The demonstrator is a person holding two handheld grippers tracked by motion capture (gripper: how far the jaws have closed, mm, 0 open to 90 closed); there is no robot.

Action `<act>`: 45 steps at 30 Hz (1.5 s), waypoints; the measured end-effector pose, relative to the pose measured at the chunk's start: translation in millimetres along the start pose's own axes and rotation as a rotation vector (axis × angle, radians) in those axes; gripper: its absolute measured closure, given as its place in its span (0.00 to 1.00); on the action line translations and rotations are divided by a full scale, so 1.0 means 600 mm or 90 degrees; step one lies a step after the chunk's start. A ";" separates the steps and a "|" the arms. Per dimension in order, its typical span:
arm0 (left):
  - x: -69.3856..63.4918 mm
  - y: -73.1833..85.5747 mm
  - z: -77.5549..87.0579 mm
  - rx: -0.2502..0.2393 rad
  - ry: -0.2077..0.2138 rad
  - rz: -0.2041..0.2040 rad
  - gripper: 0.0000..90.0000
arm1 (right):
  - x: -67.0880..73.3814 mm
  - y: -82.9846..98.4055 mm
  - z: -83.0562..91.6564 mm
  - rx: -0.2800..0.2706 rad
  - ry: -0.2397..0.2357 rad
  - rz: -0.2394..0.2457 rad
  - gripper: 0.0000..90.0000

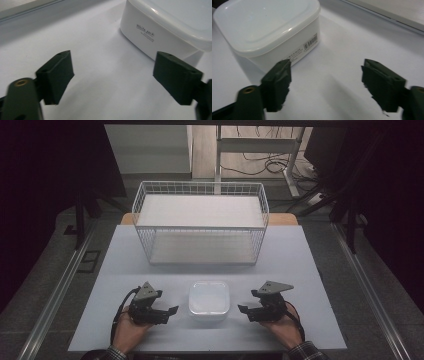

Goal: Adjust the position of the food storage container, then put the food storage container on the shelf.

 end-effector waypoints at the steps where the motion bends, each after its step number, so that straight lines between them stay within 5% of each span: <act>1: -0.001 -0.003 0.000 -0.010 0.003 -0.004 0.14 | -0.001 0.001 -0.001 0.001 0.002 0.000 0.21; 8: -0.007 -0.006 -0.005 -0.034 0.023 -0.051 0.08 | 0.001 0.000 -0.009 -0.007 -0.004 0.007 0.09; 28: -0.030 -0.040 0.005 -0.049 0.064 -0.024 0.07 | 0.016 -0.037 -0.006 -0.040 -0.027 -0.018 0.06; 41: -0.066 -0.069 -0.031 -0.021 0.127 -0.025 0.04 | 0.051 -0.066 -0.026 -0.011 -0.058 -0.001 0.01; 45: -0.069 -0.072 -0.050 -0.007 0.124 -0.035 0.06 | 0.055 -0.072 -0.035 0.000 -0.063 -0.012 0.05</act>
Point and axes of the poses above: each handheld gripper's, and its own axes: z roughly backward along the jaws, y roughly out of its underside, x roughly to its left, the point moved 10 cm from there along -z, roughly forward along the jaws, and after that the axes turned 9 degrees about -x, right-handed, at the moved point
